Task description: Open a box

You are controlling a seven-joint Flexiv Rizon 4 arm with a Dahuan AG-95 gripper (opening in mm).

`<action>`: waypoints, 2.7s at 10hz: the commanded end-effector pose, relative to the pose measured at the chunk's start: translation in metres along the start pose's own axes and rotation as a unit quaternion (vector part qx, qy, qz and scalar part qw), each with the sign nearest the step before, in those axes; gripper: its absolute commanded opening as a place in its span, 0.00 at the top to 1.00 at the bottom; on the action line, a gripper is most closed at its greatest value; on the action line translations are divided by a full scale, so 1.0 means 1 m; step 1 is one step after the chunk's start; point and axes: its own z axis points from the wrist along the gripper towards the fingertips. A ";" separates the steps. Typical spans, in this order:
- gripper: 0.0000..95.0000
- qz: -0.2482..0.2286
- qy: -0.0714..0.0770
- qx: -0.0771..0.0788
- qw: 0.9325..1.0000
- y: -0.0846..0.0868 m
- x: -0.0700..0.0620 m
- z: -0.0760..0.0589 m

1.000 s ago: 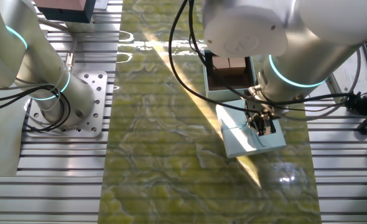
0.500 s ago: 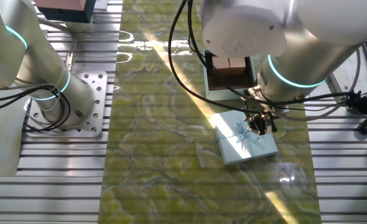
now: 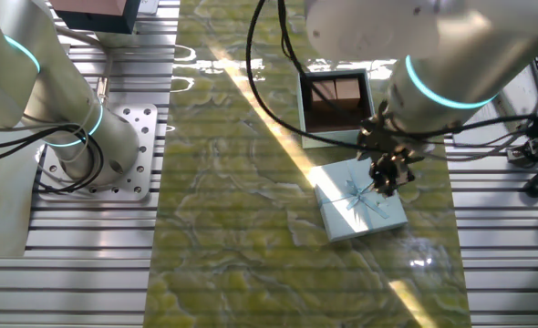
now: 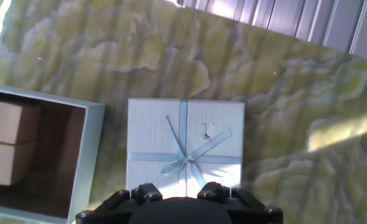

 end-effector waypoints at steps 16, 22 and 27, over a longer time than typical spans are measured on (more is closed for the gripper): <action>1.00 0.014 -0.001 0.002 1.000 0.023 0.010 -0.053; 1.00 0.027 0.001 0.004 1.000 0.033 0.015 -0.056; 1.00 0.035 0.006 0.006 0.999 0.047 0.018 -0.046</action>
